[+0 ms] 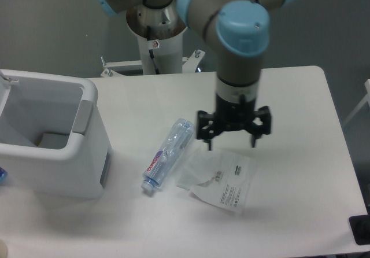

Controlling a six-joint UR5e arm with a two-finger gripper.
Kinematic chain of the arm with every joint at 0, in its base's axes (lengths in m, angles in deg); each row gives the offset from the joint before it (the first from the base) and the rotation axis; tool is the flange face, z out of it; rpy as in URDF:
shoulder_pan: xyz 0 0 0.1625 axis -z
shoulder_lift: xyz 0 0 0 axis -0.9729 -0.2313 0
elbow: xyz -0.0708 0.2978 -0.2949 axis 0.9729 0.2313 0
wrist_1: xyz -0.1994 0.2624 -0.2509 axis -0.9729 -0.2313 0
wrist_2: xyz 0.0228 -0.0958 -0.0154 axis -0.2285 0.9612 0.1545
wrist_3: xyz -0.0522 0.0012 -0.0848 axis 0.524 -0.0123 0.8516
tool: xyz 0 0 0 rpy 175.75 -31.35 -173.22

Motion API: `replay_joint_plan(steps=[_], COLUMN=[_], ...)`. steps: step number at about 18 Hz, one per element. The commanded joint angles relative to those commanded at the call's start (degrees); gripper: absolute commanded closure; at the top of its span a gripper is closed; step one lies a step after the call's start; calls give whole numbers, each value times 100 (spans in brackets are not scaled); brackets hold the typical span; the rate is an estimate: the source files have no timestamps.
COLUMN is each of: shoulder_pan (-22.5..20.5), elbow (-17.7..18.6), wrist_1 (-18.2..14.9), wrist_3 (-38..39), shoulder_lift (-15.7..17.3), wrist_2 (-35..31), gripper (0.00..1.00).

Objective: Open the trash can
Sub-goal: 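Lift the gripper off the button and move it back over the table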

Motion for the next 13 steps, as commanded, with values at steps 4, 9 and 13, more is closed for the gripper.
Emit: replay_joint_plan(steps=[4, 9, 13], shoulder_pan=[-519, -819, -933], elbow=[-8, -35, 9], wrist_1=[316, 352, 352], wrist_3=[-871, -2582, -3122], shoulder_lift=[-343, -492, -484], wrist_2=[9, 9, 9], gripper=[0, 0, 0])
